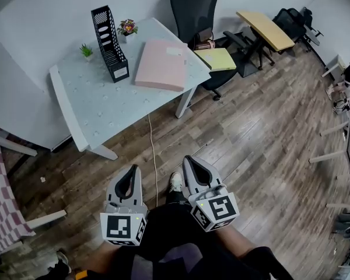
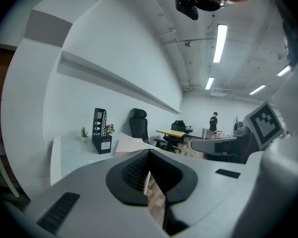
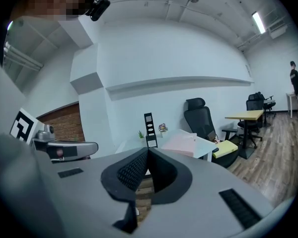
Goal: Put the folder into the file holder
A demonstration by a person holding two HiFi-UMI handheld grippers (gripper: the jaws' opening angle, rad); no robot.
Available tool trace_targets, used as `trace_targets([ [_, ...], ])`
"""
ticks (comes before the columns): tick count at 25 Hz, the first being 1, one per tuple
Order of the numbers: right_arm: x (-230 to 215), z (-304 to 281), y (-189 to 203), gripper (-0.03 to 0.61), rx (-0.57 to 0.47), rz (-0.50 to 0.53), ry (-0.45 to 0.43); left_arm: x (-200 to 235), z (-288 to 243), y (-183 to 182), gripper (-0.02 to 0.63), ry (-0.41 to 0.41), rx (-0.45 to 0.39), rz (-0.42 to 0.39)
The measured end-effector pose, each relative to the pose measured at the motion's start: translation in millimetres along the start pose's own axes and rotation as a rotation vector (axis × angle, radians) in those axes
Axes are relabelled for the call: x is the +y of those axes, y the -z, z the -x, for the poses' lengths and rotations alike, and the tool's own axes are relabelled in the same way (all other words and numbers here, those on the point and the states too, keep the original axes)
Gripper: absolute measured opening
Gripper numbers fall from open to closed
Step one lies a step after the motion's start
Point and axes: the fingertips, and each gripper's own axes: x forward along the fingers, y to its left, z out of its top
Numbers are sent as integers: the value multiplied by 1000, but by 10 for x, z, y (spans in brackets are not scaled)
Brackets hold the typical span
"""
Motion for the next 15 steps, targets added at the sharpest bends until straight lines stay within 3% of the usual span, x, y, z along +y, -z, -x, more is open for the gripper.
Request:
trace_targets([
  [7,-581,-373,-187,15,-13,41,-51,-152,-701,-137,9,-36,23,-20],
  [15,-1222,-584,-265,15,11,15,-86,-451,-1314,-210,9,-68,51,-28],
])
